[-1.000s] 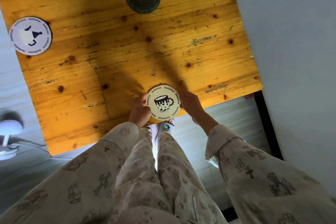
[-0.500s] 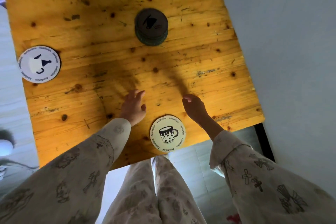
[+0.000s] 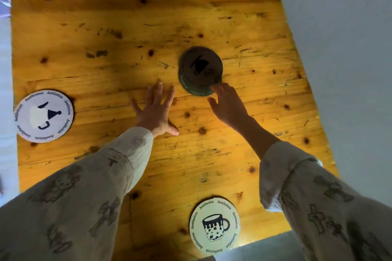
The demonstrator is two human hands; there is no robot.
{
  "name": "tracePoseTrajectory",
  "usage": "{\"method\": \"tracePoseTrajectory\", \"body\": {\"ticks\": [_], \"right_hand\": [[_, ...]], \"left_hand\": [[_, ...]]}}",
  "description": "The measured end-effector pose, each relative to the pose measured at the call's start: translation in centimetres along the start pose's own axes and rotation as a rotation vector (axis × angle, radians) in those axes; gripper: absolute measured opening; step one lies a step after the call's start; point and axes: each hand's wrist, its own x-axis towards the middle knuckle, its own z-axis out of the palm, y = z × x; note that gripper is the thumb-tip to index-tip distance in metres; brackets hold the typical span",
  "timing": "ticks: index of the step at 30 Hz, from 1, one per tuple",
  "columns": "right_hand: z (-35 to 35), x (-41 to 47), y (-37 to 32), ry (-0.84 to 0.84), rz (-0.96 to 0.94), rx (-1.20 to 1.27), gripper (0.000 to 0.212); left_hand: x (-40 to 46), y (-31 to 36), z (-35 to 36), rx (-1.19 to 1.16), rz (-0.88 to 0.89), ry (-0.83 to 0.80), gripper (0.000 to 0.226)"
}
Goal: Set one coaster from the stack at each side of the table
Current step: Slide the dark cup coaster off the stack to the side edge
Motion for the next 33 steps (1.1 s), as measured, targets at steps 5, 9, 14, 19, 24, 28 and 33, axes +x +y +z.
{"method": "tracePoseTrajectory", "body": {"ticks": [5, 9, 14, 19, 24, 28, 33], "right_hand": [[0.5, 3.3, -1.2, 0.029, -0.007, -0.187, 0.054], [0.4, 5.2, -1.5, -0.019, -0.071, -0.269, 0.059], [0.3, 4.7, -1.7, -0.034, -0.112, -0.497, 0.048], [-0.3, 3.8, -2.1, 0.128, -0.304, -0.542, 0.023], [-2.0, 1.6, 1.2, 0.181, -0.404, -0.464, 0.023], [-2.9, -1.9, 5.0, 0.182, -0.415, -0.398, 0.024], [-3.2, -5.3, 9.2, 0.186, -0.382, -0.409, 0.038]], "left_hand": [[0.1, 0.4, 0.2, 0.007, -0.008, 0.010, 0.132], [0.0, 0.2, 0.0, 0.010, -0.005, 0.006, 0.132], [-0.2, 0.4, -0.3, 0.008, -0.002, -0.015, 0.131], [-0.1, 0.3, -0.3, 0.009, -0.012, -0.015, 0.131], [-0.1, 0.2, -0.2, -0.002, -0.025, -0.018, 0.132], [-0.1, 0.4, -0.4, 0.009, -0.032, -0.021, 0.131], [-0.3, 1.0, -0.7, 0.007, -0.067, -0.033, 0.132]]}}
